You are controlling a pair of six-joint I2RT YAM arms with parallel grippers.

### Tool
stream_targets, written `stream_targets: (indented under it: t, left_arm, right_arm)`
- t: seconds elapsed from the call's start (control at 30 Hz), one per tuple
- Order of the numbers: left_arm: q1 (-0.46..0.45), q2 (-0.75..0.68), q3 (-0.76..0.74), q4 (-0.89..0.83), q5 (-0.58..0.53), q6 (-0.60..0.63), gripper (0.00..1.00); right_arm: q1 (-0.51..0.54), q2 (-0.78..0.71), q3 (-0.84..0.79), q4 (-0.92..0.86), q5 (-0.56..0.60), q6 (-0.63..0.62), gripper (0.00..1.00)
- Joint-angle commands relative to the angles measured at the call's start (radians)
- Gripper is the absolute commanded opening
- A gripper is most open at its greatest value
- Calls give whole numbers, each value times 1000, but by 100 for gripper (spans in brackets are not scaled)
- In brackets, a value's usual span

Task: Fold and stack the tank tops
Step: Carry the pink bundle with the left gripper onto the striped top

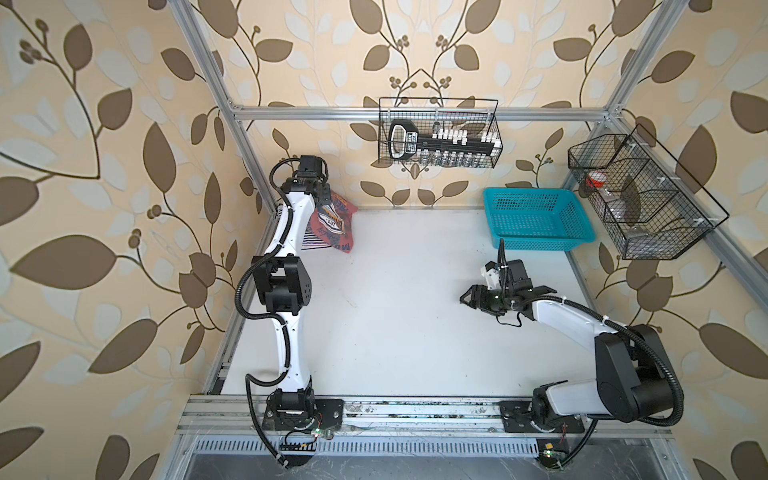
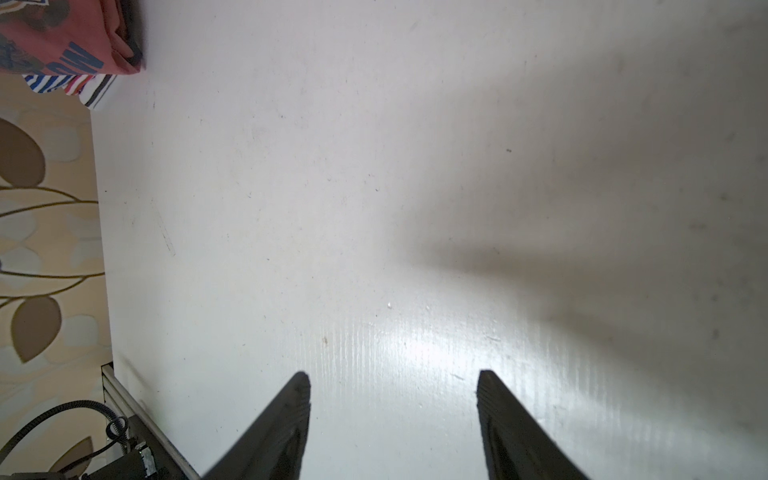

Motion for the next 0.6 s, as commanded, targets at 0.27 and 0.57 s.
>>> stream_targets:
  t: [0.27,0.57]
  left_arm:
    - [143,-72,-205,237,113,-4,0]
    - [220,28,-235,370,228,-18,0]
  right_arm:
    - [32,54,53,-11,7,-6,64]
    - [91,65,91,-85,50,-8,64]
